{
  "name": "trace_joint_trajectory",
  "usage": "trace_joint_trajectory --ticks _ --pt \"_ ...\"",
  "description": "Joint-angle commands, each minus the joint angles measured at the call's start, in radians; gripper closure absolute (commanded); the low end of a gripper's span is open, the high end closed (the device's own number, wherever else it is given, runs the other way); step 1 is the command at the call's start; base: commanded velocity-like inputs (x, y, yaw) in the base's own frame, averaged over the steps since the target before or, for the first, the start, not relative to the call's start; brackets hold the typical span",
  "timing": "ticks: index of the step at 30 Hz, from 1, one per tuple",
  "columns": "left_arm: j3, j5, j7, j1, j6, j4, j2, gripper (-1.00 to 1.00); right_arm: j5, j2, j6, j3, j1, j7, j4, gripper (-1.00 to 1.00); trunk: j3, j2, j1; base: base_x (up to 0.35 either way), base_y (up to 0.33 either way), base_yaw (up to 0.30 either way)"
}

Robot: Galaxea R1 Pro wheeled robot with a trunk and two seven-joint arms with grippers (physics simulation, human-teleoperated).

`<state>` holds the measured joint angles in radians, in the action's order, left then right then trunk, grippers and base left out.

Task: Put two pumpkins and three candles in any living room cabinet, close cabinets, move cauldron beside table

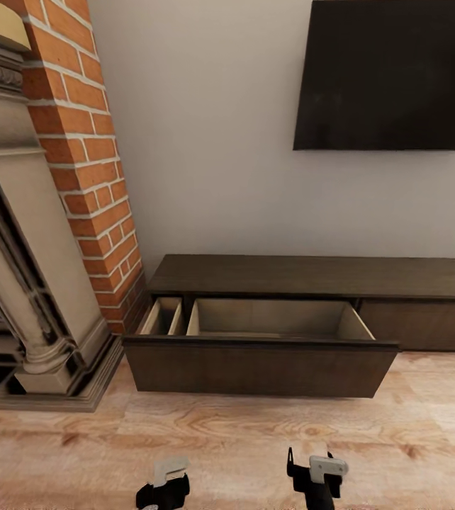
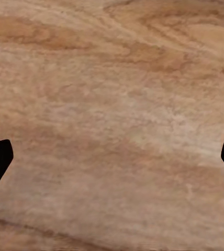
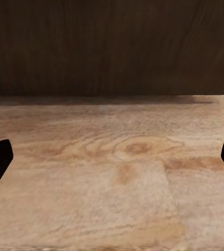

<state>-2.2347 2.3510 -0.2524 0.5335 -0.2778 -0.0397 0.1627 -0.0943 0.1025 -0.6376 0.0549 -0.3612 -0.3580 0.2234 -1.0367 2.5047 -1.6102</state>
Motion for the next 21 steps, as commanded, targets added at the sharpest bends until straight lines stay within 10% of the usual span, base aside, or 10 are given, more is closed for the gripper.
trace_joint_trajectory --ticks 1,8,21 --pt "-0.008 0.005 -0.005 0.001 0.023 0.005 0.007 -1.0 -0.008 -0.001 0.063 0.003 -0.002 -0.01 0.025 -1.0 -0.005 0.001 0.0 0.0 0.0 0.0" --pt "-0.007 0.005 0.0 0.057 0.121 0.018 0.012 -1.0 0.02 -0.001 0.209 0.001 -0.044 -0.008 0.07 -1.0 -0.032 0.002 -0.003 0.0 0.0 0.0" --pt "-0.008 0.005 0.001 0.162 0.145 0.018 0.012 -1.0 0.208 -0.005 0.368 0.004 -0.147 0.056 0.068 -1.0 -0.082 0.005 -0.009 0.0 0.0 0.0"
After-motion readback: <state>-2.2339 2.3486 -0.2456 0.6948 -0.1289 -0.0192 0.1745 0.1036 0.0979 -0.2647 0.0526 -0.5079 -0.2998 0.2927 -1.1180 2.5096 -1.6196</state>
